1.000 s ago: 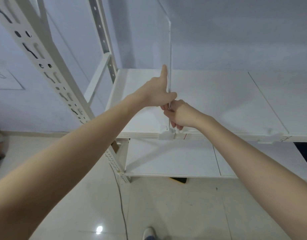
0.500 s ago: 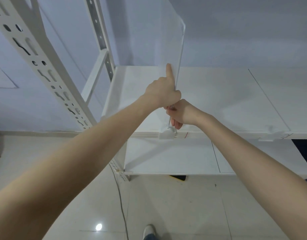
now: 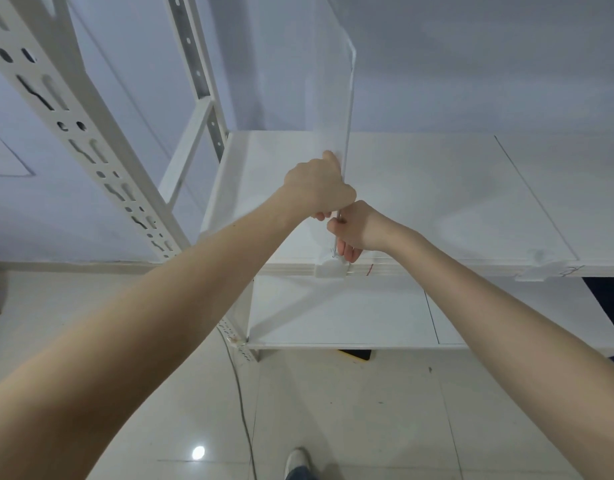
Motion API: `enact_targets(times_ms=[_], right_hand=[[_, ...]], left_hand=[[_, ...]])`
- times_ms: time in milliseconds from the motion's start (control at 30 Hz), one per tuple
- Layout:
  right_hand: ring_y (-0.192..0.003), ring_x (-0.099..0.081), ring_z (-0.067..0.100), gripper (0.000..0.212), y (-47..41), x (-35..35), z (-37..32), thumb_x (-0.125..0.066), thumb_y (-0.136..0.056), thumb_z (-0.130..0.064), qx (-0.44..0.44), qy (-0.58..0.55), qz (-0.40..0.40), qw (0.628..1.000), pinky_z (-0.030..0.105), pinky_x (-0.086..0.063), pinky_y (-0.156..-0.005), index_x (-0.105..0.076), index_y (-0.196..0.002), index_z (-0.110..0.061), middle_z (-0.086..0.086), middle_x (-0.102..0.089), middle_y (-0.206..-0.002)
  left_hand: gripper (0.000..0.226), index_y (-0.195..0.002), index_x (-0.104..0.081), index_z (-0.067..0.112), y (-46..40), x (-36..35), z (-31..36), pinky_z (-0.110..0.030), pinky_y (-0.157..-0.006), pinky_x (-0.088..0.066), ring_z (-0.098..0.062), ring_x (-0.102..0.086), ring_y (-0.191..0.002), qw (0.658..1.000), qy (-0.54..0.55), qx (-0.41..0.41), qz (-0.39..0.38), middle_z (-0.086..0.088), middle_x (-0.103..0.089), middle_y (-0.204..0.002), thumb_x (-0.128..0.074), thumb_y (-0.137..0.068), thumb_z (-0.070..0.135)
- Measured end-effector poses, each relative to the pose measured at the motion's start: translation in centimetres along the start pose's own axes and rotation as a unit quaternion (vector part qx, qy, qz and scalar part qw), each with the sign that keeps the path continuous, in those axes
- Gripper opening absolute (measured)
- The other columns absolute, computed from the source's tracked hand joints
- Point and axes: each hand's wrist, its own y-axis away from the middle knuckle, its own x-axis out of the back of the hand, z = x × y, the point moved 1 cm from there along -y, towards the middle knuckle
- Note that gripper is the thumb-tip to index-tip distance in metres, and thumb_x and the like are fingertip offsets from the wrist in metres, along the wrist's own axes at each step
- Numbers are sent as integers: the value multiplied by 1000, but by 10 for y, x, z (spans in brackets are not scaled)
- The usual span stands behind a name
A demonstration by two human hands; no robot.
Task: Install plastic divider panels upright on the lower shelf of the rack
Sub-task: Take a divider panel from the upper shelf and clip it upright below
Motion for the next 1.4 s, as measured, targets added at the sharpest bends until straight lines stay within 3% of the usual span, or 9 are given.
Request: enact_targets(times_ms=[100, 200, 300, 467, 667, 933, 1200, 1300, 1400], right_hand=[[-48, -59, 28, 22, 1, -1, -3, -30, -94, -12, -5, 8, -15, 1000, 31, -55, -58, -47, -83, -3, 12, -62, -60], [-46, -58, 26, 29, 2, -2, -4, -30, -94, -12, -9, 5, -6, 1000, 30, -54, -62, -43, -68, -9, 11, -61, -58], [-35, -56, 18, 30, 3, -1, -2, -30, -91, -11, -22, -10, 5, 1000, 25, -51, -58, -43, -63, -10, 7, -60, -51], [-33, -55, 17, 30, 3, -1, 4, -30, -89, -11, -48, -35, 4, 998, 21, -47, -53, -45, -63, -7, 7, -62, -52], [-27, -54, 11, 29, 3, -2, 3, -30, -90, -11, -49, -31, -2, 998, 19, -46, -53, -47, -67, -7, -4, -54, -28], [-30, -57, 15, 27, 1, -2, 3, -30, -90, -12, -55, -38, -12, 998, 19, -50, -51, -48, -71, -7, -2, -57, -32], [-31, -56, 16, 27, -2, -7, -1, -29, -90, -12, -40, -25, -6, 999, 23, -51, -58, -40, -65, -12, 9, -61, -52], [-36, -60, 18, 30, -5, -13, 7, -31, -91, -17, -62, -26, -23, 997, 27, -55, -65, -48, -69, -6, 4, -62, -43], [-45, -60, 26, 34, -7, -18, 13, -31, -90, -23, -81, -39, -25, 996, 38, -56, -77, -54, -79, 0, 10, -64, -56]], left_hand=[[7, -83, -44, 16, 3, 1, -2, -22, -56, -35, -14, -50, -59, 996, -82, 15, -16, 1, -52, -63, -42, -86, 23], [9, -90, -44, 15, 3, 0, -1, -26, -63, -34, -21, -49, -74, 996, -81, 22, -36, 2, -44, -67, -39, -90, 22], [10, -85, -45, 14, 2, -2, 4, -25, -55, -31, -18, -47, -66, 997, -66, 19, -46, 2, -44, -66, -38, -90, 20], [8, -93, -44, 13, 2, -6, 16, -28, -71, -34, -23, -48, -82, 997, -55, 12, -53, 0, -43, -67, -37, -91, 17], [18, -72, -40, 14, 1, -9, 8, -24, -52, -29, -18, -43, -63, 998, -25, 25, -46, -1, -44, -63, -37, -90, 15], [25, -66, -35, 16, 1, -11, 10, -24, -51, -29, -14, -40, -54, 998, -5, 33, -55, -2, -44, -62, -36, -91, 14], [28, -62, -36, 14, 1, -12, -3, -24, -51, -31, -17, -40, -52, 996, 32, 54, -59, -4, -45, -60, -34, -90, 13], [29, -65, -44, 7, 2, -22, 0, -28, -58, -38, -26, -49, -66, 996, 15, 50, -76, -10, -56, -76, -33, -91, 11], [28, -92, -54, 1, -2, -29, 1, -33, -78, -41, -31, -52, -91, 996, 29, 52, -71, -17, -58, -111, -30, -95, 15]])
